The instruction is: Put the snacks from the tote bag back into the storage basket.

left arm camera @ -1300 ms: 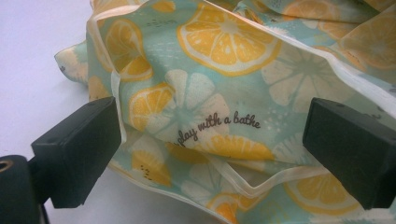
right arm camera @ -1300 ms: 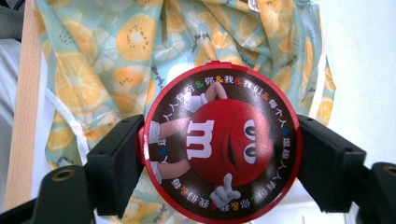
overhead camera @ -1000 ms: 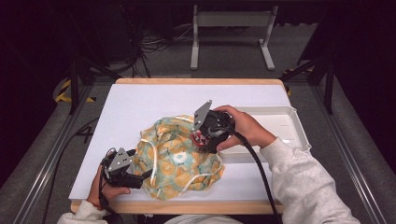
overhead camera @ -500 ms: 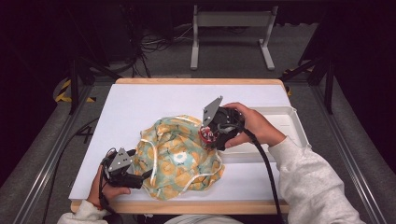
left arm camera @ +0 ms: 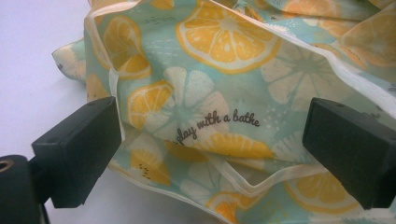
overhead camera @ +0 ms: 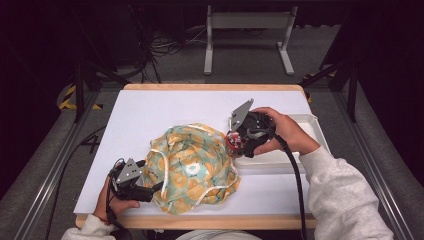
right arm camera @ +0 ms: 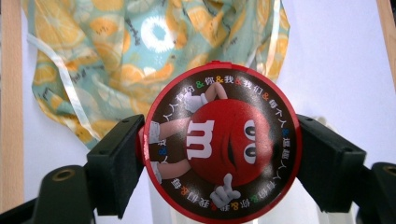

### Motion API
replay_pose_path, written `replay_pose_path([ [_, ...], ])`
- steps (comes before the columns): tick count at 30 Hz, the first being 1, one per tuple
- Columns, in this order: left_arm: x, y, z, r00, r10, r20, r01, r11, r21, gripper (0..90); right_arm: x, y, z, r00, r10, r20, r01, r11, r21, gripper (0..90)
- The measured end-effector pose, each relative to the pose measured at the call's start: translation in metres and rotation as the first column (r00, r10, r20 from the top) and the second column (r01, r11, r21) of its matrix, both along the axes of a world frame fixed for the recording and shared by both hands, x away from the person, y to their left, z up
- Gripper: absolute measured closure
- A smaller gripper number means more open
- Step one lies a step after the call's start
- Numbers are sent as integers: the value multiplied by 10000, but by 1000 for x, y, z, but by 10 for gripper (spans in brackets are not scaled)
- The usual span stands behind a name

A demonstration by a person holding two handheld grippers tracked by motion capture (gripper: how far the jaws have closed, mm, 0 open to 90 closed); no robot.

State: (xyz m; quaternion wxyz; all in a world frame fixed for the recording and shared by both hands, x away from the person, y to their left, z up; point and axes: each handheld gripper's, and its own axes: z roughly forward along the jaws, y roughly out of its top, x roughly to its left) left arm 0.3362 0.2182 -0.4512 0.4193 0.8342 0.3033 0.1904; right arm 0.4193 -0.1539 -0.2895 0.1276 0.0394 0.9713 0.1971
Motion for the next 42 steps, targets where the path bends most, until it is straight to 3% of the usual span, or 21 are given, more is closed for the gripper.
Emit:
replay_pose_path([
  [14,1,0,-1,10000,-5,-90,5,10000,14,51,15,-34,-12,9972,-749,-73,745,9961,-476,232],
  [21,0,0,-1,10000,2,-98,-2,10000,-1,51,20,-45,-22,9971,-761,-41,754,9929,-915,232],
  [26,0,0,-1,10000,26,-76,-26,10000,0,51,28,-54,-29,9959,-866,-270,832,9904,-1104,233],
  [38,1,0,-1,10000,62,-27,-62,10000,26,51,38,-69,-43,9927,-1112,-473,1032,9838,-1467,233],
  [42,0,1,-1,10000,87,-40,-87,10000,17,51,41,-75,-45,9924,-1157,-407,1091,9844,-1381,233],
])
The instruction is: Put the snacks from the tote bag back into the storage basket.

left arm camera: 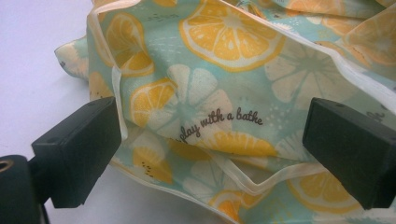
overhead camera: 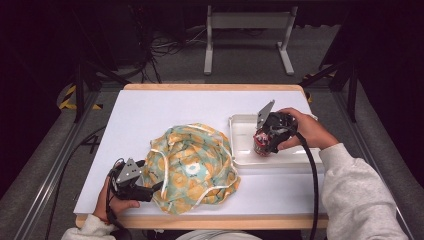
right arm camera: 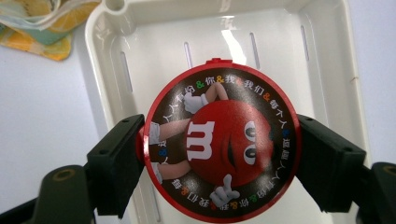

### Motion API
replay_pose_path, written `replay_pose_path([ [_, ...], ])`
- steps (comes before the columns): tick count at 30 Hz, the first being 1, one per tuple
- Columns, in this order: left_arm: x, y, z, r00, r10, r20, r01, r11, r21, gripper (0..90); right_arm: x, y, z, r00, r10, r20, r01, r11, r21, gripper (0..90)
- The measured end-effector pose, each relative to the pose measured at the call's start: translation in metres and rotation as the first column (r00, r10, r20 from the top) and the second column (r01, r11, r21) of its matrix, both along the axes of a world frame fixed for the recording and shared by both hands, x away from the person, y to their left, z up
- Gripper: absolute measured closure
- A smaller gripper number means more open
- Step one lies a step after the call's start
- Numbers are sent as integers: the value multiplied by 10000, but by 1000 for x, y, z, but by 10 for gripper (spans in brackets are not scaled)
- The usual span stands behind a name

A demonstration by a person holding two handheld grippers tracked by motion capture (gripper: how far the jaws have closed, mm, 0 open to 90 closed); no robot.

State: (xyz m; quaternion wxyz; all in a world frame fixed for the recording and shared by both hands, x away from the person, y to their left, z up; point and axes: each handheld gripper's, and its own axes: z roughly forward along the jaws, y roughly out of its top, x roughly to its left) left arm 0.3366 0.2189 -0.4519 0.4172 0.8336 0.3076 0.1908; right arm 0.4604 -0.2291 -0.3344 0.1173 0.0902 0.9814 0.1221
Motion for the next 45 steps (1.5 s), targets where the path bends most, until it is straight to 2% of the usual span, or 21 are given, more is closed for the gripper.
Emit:
replay_pose_path([
  [14,0,0,0,10000,-40,-19,40,10000,33,51,4,-14,-5,9994,-213,-260,209,9996,-174,233],
  [15,0,0,0,10000,-38,-18,38,10000,38,51,5,-15,-6,9997,-83,-241,79,9999,-153,233],
  [22,0,0,0,10000,-41,-25,42,10000,46,52,6,-21,-9,9996,-195,-209,191,9996,-197,232],
  [25,0,0,0,10000,-41,-17,41,10000,39,52,7,-24,-12,9998,-163,-99,160,9993,-345,232],
  [29,0,0,0,10000,-42,-34,42,10000,55,52,7,-26,-15,9990,-355,-273,342,9983,-467,232],
  [34,0,0,0,10000,-46,-32,46,10000,56,52,7,-28,-16,9990,-266,-350,253,9990,-365,232],
  [45,0,-1,0,10000,-30,-34,30,10000,58,53,8,-31,-21,9989,-209,-416,181,9975,-678,231],
])
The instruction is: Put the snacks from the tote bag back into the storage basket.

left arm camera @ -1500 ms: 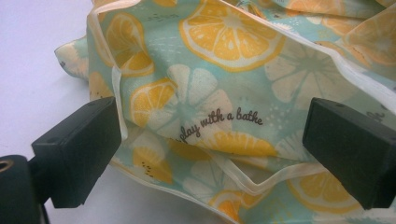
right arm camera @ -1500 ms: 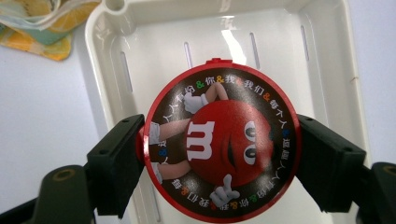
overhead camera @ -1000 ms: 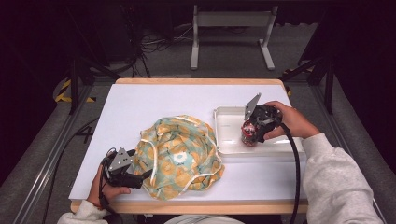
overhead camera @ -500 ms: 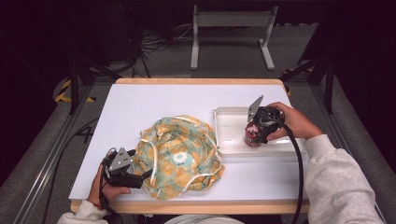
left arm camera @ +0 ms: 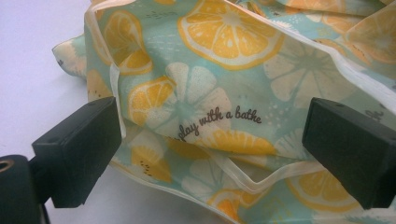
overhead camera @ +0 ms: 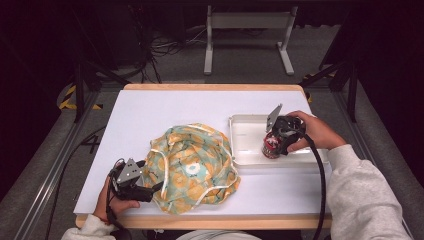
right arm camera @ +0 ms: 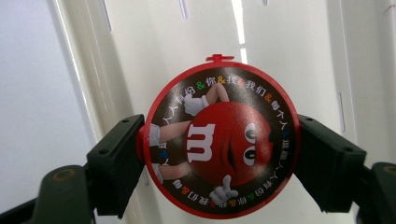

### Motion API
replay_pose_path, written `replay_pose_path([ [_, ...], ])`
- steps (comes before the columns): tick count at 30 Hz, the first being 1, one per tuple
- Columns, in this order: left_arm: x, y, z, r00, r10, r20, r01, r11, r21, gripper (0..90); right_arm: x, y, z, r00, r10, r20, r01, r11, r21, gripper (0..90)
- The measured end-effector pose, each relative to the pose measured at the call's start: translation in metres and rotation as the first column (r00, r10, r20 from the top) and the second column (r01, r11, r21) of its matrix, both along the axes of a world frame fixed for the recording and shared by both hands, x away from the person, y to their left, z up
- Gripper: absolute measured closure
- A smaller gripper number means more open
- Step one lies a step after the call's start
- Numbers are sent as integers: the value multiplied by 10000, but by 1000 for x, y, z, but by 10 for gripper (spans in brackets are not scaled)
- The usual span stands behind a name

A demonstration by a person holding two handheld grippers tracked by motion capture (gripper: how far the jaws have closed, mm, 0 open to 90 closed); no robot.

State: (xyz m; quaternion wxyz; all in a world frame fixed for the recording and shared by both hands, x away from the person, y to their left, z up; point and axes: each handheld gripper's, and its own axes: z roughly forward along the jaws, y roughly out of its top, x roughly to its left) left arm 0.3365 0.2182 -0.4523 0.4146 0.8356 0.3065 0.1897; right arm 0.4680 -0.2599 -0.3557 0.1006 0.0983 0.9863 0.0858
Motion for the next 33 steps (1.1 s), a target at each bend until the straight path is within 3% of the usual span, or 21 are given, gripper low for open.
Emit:
replay_pose_path([
  [11,0,0,0,10000,4,-31,-4,10000,8,55,-1,-2,0,9998,-167,62,168,9996,-224,231],
  [17,0,-1,0,10000,-6,-59,6,10000,1,55,-4,-4,5,9995,-233,229,227,9994,264,229],
  [26,1,-1,-1,10000,-14,-81,14,10000,4,55,-4,-5,7,9990,-199,400,190,9996,222,225],
  [33,1,-1,-1,10000,-40,-66,41,10000,16,55,-6,-5,9,9975,-524,473,503,9978,437,208],
])
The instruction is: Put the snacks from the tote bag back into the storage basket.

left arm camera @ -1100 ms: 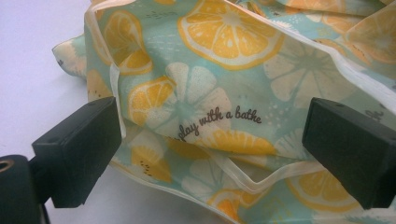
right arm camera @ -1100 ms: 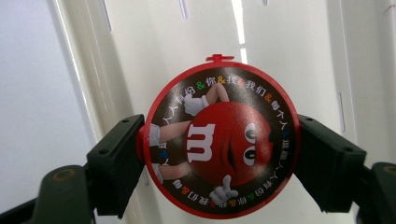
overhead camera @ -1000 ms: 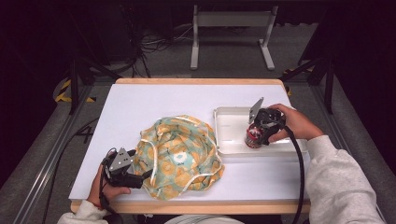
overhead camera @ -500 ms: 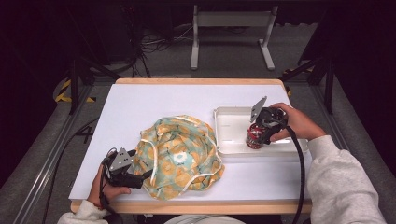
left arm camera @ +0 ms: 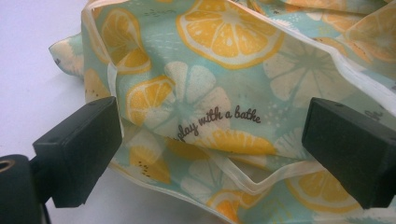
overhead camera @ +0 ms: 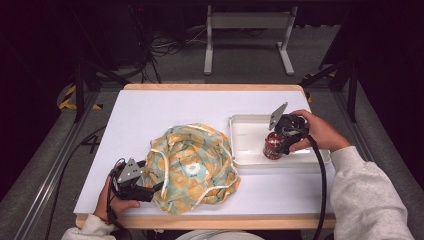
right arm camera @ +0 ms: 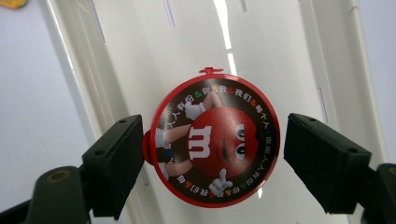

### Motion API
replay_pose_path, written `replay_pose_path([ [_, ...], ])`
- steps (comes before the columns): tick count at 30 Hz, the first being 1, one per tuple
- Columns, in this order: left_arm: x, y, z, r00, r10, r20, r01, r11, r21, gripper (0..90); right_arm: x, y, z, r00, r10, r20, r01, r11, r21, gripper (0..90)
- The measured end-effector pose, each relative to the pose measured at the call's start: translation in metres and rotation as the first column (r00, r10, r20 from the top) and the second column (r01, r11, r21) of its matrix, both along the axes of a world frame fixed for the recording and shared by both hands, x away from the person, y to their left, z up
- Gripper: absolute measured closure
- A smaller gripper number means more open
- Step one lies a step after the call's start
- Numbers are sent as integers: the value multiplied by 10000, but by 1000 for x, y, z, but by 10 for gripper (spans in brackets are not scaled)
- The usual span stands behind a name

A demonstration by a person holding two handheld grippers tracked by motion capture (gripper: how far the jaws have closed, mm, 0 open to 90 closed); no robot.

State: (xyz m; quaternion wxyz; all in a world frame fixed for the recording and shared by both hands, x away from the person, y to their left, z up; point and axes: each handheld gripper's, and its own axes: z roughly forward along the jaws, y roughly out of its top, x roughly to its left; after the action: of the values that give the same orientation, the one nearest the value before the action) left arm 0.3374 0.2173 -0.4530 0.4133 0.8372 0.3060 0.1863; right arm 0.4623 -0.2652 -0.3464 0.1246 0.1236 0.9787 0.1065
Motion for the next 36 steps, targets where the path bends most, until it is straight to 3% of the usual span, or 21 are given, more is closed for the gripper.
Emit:
replay_pose_path([
  [8,0,0,0,10000,22,-16,-22,10000,-9,54,-6,-5,6,9980,-592,204,575,9954,768,171],
  [16,0,0,0,10000,-6,-25,6,10000,12,54,-12,-10,11,9896,-1298,624,1180,9792,1650,99],
  [23,0,0,0,10000,-1,-28,1,10000,19,55,-19,-14,12,9855,-1427,917,1250,9763,1765,101],
  [36,-1,0,0,10000,52,-11,-52,10000,27,55,-33,-24,11,9837,-1589,847,1383,9680,2095,112],
])
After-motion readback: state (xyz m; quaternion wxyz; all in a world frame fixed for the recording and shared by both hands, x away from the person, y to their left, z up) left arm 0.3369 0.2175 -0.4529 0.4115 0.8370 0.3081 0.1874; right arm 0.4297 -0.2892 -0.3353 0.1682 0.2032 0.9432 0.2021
